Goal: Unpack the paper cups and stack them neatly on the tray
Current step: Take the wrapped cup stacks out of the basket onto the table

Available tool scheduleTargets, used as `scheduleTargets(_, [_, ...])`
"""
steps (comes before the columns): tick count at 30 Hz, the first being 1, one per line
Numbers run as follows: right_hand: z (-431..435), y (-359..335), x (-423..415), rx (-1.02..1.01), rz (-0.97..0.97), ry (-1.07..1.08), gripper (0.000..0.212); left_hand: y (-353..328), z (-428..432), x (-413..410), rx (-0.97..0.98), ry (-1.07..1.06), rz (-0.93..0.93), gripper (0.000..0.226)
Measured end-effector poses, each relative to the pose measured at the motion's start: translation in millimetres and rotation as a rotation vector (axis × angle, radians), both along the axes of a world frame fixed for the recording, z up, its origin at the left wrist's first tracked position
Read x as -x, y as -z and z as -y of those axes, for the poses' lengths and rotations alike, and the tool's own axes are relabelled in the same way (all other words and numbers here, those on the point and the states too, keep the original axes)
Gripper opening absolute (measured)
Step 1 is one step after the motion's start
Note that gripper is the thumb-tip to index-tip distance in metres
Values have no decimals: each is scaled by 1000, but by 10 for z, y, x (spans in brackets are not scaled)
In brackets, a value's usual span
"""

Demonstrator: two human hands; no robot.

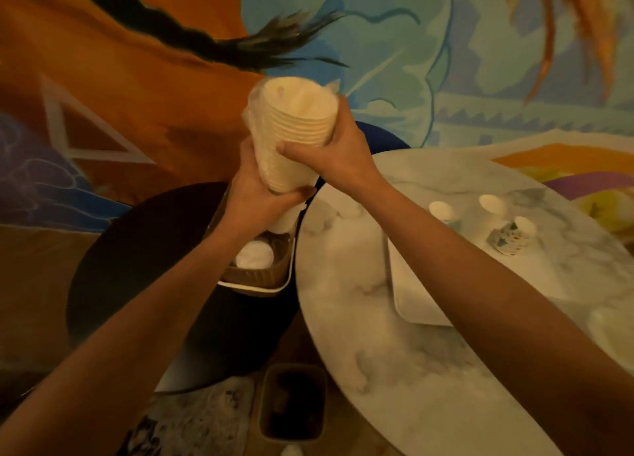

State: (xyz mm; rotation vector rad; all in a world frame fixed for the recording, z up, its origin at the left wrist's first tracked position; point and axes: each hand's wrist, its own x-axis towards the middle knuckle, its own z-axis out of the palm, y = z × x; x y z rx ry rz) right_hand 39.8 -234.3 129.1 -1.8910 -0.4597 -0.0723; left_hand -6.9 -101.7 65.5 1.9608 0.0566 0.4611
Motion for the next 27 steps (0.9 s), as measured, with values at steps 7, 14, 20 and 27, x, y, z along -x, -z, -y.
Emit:
scheduleTargets(7, [1090, -183, 570, -59, -17, 52, 79, -259, 1091, 496, 15, 20, 31, 99])
scheduleTargets(14, [2103, -64, 1032, -39, -74, 110, 94, -245, 2174, 846, 106, 101, 0, 97])
scheduleTargets(20, [2737, -150, 1192, -29, -14, 216, 85, -279, 2805, 910, 168, 188, -29, 104])
scheduleTargets(27, [3354, -299, 1062, -55, 112, 352, 88, -288, 3255, 718, 46, 345, -64, 97])
